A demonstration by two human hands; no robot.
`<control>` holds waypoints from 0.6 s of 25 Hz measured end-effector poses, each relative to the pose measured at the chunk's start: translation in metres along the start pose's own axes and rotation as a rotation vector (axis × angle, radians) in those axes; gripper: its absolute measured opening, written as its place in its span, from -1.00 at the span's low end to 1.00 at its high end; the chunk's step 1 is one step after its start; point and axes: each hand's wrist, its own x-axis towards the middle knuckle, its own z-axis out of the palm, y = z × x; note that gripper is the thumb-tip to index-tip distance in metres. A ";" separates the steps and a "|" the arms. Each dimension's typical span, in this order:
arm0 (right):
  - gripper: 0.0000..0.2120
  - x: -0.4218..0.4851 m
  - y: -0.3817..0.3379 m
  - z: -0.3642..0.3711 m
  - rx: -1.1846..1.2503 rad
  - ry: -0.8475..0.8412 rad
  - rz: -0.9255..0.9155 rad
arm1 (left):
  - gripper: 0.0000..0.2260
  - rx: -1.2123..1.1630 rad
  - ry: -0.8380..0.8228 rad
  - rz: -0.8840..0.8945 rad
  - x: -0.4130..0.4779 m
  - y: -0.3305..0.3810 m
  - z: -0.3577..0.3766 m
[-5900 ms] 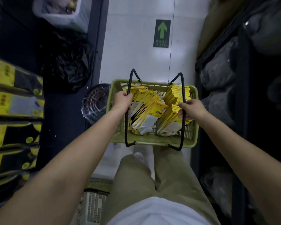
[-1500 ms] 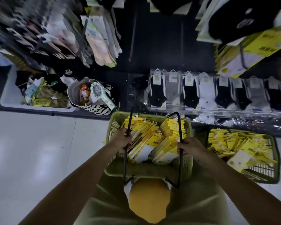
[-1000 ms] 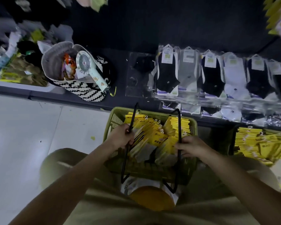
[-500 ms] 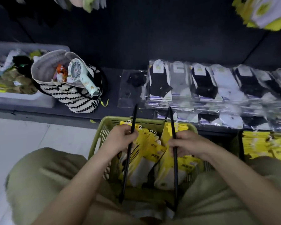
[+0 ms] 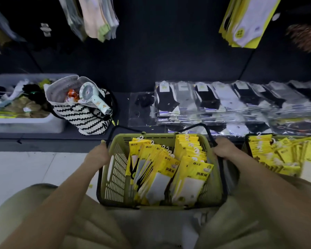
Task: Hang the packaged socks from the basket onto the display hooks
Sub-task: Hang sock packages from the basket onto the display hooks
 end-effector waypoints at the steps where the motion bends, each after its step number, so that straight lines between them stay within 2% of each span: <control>1: -0.72 0.000 0.002 0.005 0.043 0.056 -0.021 | -0.59 -0.024 -0.012 -0.007 -0.003 -0.004 0.005; 4: -0.68 -0.002 0.004 0.014 0.005 0.161 -0.057 | -0.51 -0.078 -0.020 0.020 -0.012 -0.008 0.014; 7: -0.68 -0.004 -0.001 0.013 -0.080 0.190 -0.061 | -0.57 -0.065 -0.030 0.139 -0.023 -0.005 0.014; 10: -0.75 -0.009 -0.012 0.009 -0.070 0.200 -0.092 | -0.58 -0.046 -0.024 0.223 -0.033 0.009 0.014; 15: -0.75 -0.018 -0.028 -0.002 -0.054 0.168 -0.221 | -0.60 -0.066 -0.048 0.412 -0.030 0.085 0.035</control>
